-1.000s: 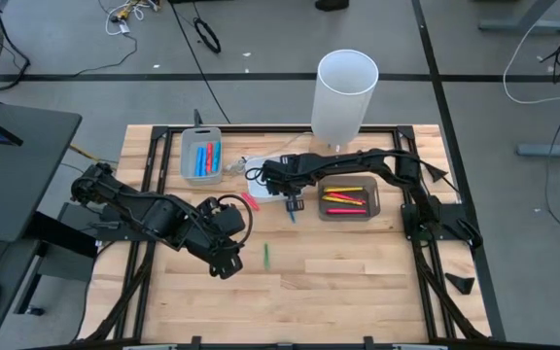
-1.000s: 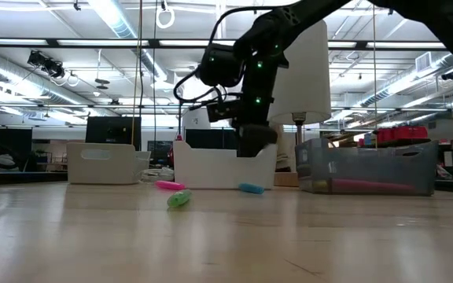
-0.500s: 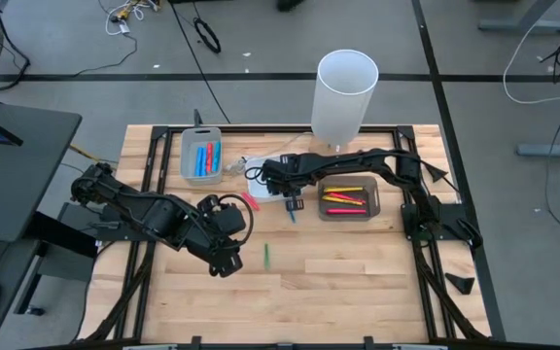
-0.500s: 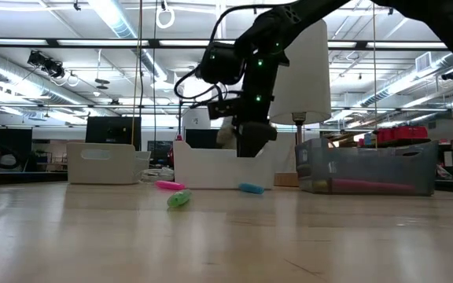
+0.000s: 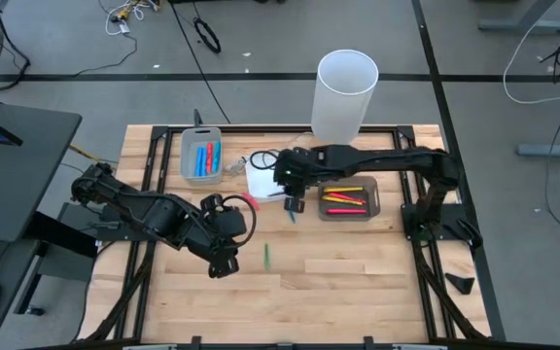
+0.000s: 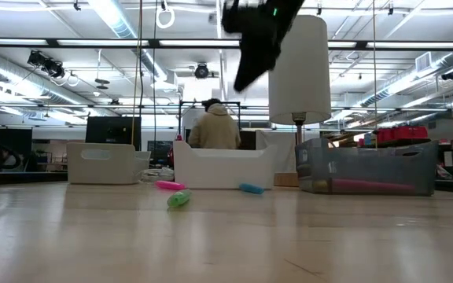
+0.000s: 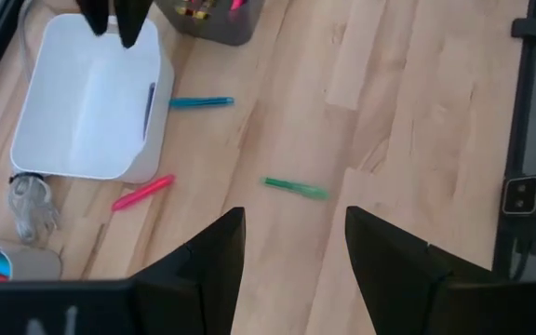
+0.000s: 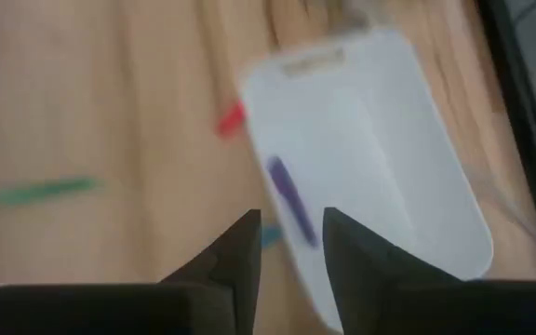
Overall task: Pick & Place Markers
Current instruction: Put the transparent green pen into the white bin
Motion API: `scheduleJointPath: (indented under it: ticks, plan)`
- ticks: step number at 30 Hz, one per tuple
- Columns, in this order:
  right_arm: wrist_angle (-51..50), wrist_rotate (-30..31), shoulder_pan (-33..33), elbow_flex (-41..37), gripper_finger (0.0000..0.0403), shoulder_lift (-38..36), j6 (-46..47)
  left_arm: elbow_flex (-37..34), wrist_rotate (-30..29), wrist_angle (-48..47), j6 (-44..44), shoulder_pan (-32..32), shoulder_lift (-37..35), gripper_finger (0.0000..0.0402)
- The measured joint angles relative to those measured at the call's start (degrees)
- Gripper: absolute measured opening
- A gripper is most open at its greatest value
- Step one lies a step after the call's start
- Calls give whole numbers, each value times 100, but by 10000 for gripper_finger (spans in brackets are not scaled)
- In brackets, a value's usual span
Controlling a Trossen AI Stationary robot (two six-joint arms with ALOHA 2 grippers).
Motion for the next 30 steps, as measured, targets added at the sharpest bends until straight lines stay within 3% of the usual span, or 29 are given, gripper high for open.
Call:
scheduleJointPath:
  ticks: [10, 20, 30]
  plan:
    - [1193, -9, 1095, -205, 111, -1129, 839, 0, -10, 8, -214, 114, 0, 193]
    - [2016, -1, 2208, -212, 114, -1317, 877, 0, -2, 37, -1808, 114, 0, 193]
    - [2652, 1523, 2799, -214, 114, -1317, 425, 0, 485, 161, -4077, 114, 1, 193]
